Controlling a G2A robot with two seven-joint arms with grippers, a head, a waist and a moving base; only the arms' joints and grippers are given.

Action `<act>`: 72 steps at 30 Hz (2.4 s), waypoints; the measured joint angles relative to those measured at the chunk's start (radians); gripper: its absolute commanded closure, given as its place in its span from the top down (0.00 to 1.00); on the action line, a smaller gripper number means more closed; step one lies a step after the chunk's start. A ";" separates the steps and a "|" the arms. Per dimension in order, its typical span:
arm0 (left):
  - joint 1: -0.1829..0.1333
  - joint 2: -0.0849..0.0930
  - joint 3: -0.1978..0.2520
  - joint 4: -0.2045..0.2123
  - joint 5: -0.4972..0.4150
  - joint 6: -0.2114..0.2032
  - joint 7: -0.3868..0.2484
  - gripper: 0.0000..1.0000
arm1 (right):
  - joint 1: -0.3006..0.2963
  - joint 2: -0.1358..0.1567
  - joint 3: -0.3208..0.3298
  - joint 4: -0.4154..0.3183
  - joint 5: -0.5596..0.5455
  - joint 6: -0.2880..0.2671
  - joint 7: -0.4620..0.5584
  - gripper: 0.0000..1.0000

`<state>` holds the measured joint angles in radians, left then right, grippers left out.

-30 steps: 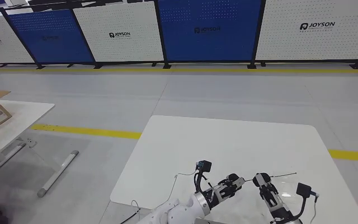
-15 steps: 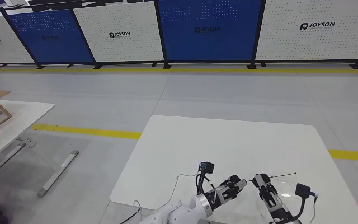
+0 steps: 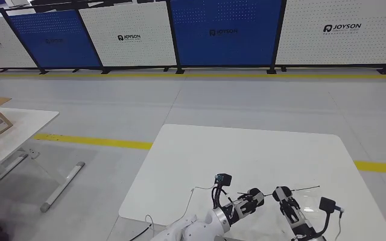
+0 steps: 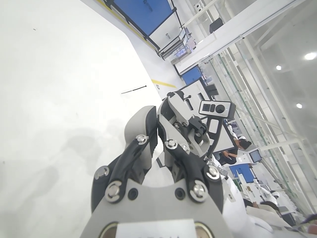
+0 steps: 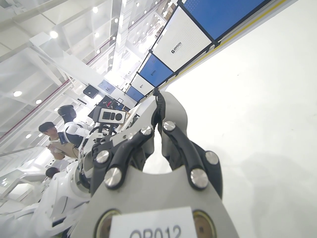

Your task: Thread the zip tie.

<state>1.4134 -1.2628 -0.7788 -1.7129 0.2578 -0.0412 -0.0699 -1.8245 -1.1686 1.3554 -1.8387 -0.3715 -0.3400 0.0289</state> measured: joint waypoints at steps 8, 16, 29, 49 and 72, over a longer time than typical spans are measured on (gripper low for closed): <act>-0.002 -0.002 0.001 0.003 -0.002 -0.006 -0.002 0.00 | 0.003 0.002 -0.005 0.003 -0.009 0.000 0.006 0.00; -0.004 -0.004 0.004 0.004 0.006 -0.006 -0.001 0.00 | 0.005 0.002 -0.011 0.003 -0.025 0.000 0.001 0.00; -0.004 -0.007 0.007 0.003 0.018 0.004 -0.001 0.00 | 0.005 0.002 -0.019 0.006 -0.049 0.000 0.001 0.00; 0.009 -0.007 -0.010 0.002 0.016 -0.019 0.013 0.22 | 0.014 -0.003 -0.014 0.022 -0.035 0.013 -0.007 0.00; 0.010 -0.009 -0.006 -0.001 0.022 -0.031 -0.004 0.00 | 0.007 -0.008 -0.017 0.015 -0.052 0.000 0.004 0.00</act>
<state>1.4230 -1.2719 -0.7843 -1.7137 0.2795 -0.0723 -0.0740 -1.8171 -1.1761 1.3380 -1.8239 -0.4235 -0.3402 0.0330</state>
